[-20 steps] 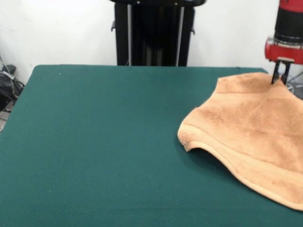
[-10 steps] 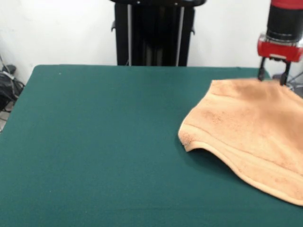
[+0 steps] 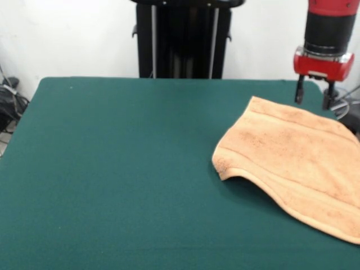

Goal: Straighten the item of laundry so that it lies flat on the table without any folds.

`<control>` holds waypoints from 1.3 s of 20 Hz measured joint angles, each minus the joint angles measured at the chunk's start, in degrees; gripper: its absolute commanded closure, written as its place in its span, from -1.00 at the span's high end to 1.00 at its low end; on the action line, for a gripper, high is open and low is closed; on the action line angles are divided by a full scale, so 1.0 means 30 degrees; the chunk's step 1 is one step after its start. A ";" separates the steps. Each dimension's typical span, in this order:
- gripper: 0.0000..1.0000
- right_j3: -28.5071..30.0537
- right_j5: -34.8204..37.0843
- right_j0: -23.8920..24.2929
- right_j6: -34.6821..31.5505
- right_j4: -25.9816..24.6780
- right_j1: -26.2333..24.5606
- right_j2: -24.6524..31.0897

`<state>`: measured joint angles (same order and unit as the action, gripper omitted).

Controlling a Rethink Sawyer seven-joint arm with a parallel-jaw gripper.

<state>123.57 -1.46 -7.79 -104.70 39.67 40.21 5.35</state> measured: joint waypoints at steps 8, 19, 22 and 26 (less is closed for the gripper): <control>1.00 0.0022 0.0000 0.0098 0.0000 0.0000 0.0000 0.0088; 1.00 -0.1587 0.0539 0.1272 0.0004 -0.0808 -0.1183 -0.0185; 1.00 -0.3037 0.1605 0.1581 0.0004 -0.1388 -0.2039 -0.0984; 1.00 -0.4482 0.2589 0.1921 0.0004 -0.2208 -0.2793 -0.1595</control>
<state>110.12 6.30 -2.03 -104.69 33.05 31.83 0.56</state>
